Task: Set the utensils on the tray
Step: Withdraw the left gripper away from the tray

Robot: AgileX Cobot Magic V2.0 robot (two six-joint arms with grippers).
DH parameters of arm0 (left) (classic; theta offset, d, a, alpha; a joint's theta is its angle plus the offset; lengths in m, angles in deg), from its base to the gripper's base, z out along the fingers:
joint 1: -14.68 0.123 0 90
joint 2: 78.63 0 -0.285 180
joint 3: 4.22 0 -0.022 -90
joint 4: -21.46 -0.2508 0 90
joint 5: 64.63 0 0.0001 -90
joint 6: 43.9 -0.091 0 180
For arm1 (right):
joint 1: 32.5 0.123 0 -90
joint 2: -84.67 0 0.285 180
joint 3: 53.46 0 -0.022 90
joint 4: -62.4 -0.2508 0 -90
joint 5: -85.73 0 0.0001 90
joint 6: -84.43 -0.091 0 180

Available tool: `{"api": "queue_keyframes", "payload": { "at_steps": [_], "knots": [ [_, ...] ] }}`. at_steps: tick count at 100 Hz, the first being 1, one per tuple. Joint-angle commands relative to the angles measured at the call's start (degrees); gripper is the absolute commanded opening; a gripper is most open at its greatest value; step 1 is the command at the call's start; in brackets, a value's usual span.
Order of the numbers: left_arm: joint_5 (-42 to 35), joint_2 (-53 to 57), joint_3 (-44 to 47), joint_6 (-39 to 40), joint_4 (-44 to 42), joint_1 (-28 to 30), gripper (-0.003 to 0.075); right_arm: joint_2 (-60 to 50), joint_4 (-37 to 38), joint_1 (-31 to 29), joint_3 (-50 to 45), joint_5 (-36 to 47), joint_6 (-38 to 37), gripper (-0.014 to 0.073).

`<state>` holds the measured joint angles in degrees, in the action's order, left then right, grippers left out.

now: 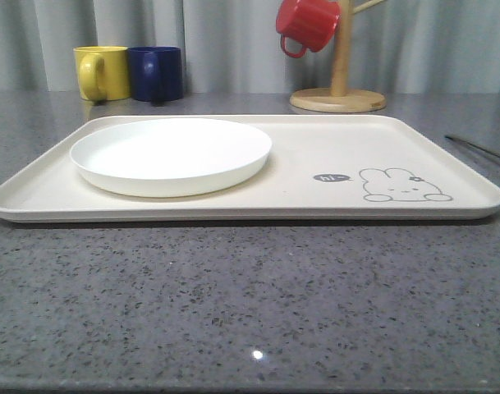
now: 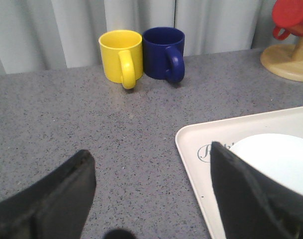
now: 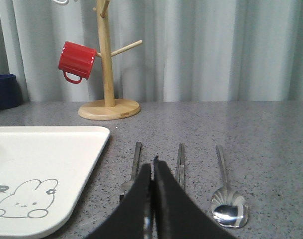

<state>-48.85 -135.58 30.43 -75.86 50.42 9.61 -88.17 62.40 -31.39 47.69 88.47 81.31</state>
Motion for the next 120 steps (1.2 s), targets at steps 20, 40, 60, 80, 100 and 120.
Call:
{"api": "queue_keyframes", "payload": {
  "at_steps": [20, 40, 60, 80, 100, 120],
  "knots": [
    [-11.7, 14.8, 10.6, -0.1, 1.6, -4.0, 0.0461, -1.2, 0.4, -0.4, 1.1, 4.8, 0.3, -0.0069],
    [-11.9, 19.7, 13.4, -0.1, 1.6, -4.0, 0.0315, -1.2, 0.4, -0.4, 1.1, 4.8, 0.3, -0.0069],
    [-12.0, 20.0, 13.4, -0.1, 1.6, -4.0, 0.0036, -1.2, 0.4, -0.4, 1.1, 4.8, 0.3, -0.0069],
    [-11.8, 20.0, 13.4, -0.1, 1.6, -4.0, -0.0017, -1.2, 0.4, -0.4, 1.1, 5.1, 0.3, -0.0069],
    [-10.9, 20.0, 13.4, -0.1, 1.6, -4.0, -0.0017, -1.2, 0.4, -0.4, 1.4, 8.0, 0.3, -0.0069],
    [-10.9, 20.0, 13.4, -0.1, 1.6, -4.0, -0.0017, 0.3, 0.0, -0.4, 9.1, -1.6, 0.2, -0.0069]
  ]
}}
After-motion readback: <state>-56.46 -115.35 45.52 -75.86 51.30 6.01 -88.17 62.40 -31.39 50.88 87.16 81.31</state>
